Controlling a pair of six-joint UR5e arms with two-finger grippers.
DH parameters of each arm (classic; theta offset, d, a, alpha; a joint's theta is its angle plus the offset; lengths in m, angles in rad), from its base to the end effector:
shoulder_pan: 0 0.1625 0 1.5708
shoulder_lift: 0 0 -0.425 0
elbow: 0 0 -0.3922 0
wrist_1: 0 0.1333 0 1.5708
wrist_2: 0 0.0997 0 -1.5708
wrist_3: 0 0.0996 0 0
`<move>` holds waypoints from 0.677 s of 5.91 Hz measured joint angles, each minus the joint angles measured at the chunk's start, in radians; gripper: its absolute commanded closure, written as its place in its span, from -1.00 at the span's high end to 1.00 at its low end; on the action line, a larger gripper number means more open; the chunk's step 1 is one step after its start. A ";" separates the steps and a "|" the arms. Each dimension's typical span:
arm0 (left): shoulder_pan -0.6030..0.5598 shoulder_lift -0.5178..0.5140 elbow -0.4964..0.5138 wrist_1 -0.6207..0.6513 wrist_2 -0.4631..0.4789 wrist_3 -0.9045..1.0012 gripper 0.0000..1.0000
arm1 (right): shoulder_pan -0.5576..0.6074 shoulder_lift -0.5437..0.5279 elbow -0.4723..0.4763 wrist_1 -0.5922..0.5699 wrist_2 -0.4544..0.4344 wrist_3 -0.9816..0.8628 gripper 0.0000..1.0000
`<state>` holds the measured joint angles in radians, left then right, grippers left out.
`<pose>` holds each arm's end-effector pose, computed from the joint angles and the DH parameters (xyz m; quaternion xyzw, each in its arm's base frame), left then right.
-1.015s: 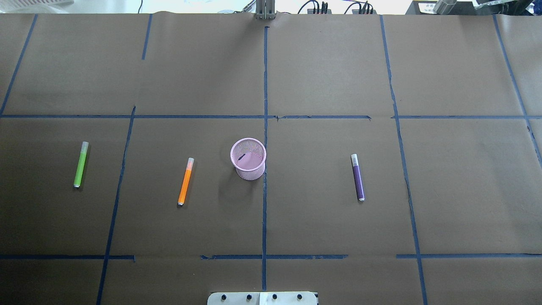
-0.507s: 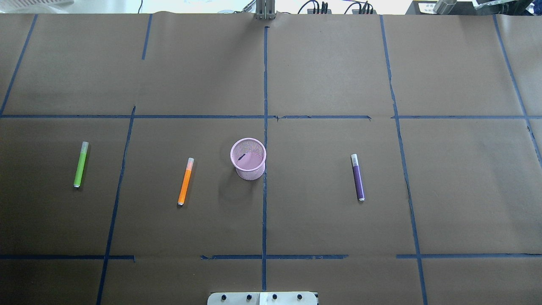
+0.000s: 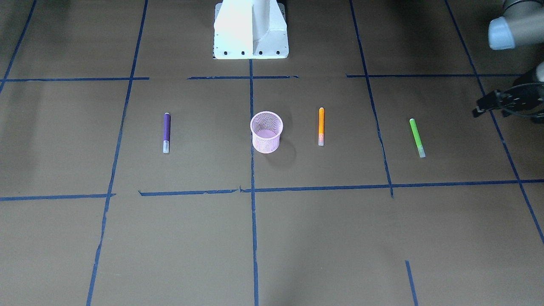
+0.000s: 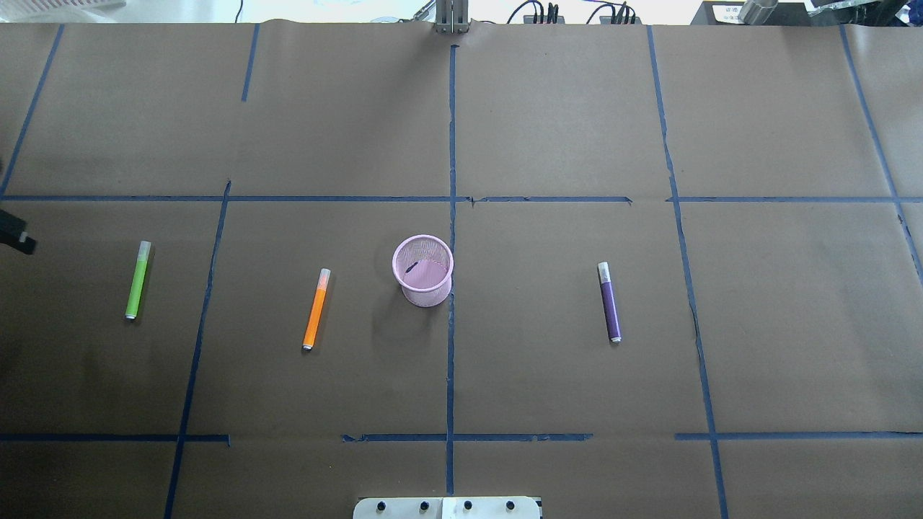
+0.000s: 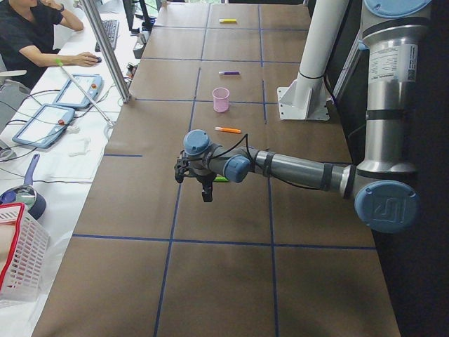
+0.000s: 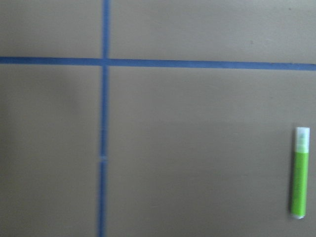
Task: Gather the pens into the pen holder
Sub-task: 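Lower the left gripper onto the green highlighter and grasp it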
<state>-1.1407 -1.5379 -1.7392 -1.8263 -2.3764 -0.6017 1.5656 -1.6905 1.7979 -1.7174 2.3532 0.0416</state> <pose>0.1497 -0.4738 0.5601 -0.0342 0.4226 -0.0015 0.9056 0.0608 -0.4364 0.6169 -0.0270 -0.3807 0.0243 0.9240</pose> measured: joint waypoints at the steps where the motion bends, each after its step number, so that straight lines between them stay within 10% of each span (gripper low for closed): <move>1: 0.067 -0.052 0.037 -0.025 0.012 -0.081 1.00 | 0.000 0.000 -0.001 0.001 0.008 0.001 1.00; 4: 0.177 -0.161 0.145 -0.035 0.019 -0.146 0.93 | -0.008 0.000 -0.005 0.001 0.012 0.001 1.00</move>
<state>-0.9633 -1.6989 -1.5939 -1.8617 -2.3577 -0.7479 1.5571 -1.6904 1.7926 -1.7165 2.3653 0.0430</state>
